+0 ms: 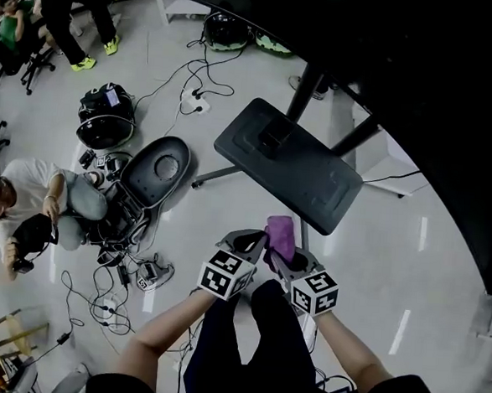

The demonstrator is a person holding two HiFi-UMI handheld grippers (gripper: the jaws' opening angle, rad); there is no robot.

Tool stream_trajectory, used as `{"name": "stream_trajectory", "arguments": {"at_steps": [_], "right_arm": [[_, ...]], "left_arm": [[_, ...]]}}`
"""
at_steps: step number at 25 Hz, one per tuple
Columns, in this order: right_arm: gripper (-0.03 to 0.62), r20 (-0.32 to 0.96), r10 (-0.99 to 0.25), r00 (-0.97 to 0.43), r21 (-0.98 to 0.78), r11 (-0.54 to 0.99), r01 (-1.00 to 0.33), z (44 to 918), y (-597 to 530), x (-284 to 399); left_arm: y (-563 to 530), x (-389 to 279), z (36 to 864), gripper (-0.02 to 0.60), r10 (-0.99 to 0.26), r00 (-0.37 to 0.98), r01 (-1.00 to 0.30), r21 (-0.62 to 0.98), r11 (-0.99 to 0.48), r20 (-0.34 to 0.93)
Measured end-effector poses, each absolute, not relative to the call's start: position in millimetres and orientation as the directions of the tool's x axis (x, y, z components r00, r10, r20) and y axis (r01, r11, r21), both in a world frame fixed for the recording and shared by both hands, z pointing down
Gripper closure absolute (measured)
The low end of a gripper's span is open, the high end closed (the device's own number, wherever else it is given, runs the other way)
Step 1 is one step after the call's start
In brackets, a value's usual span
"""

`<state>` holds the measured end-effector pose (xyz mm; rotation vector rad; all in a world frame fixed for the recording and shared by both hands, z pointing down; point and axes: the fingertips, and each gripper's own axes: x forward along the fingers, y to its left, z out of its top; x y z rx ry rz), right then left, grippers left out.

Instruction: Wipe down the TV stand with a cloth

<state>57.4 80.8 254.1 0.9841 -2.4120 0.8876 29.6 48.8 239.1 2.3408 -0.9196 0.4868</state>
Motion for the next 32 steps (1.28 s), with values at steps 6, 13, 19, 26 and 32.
{"name": "stream_trajectory", "arguments": {"at_steps": [6,13,19,26,32], "right_arm": [[0.505,0.529,-0.539,-0.655,-0.397,0.525,-0.753,137,55,45],[0.505,0.389,-0.684,-0.618,-0.422,0.464,-0.779,45,39,64],[0.505,0.257,-0.777,-0.574,-0.375,0.468,-0.801,-17,36,89],[0.505,0.131,-0.811,-0.569,-0.305,0.514,-0.802,-71,55,114],[0.505,0.144,-0.817,-0.559,-0.308,0.5,-0.81,-56,77,145]], "left_arm": [[24,17,126,0.577,-0.536,0.711,-0.702,0.41,-0.583,0.455],[19,33,46,0.577,-0.609,0.69,-0.722,0.316,-0.616,0.39],[24,50,-9,0.577,-0.641,0.693,-0.718,0.232,-0.656,0.331],[41,71,-52,0.577,-0.662,0.7,-0.711,0.172,-0.682,0.268],[54,96,-38,0.577,-0.675,0.688,-0.724,0.191,-0.662,0.266]]}}
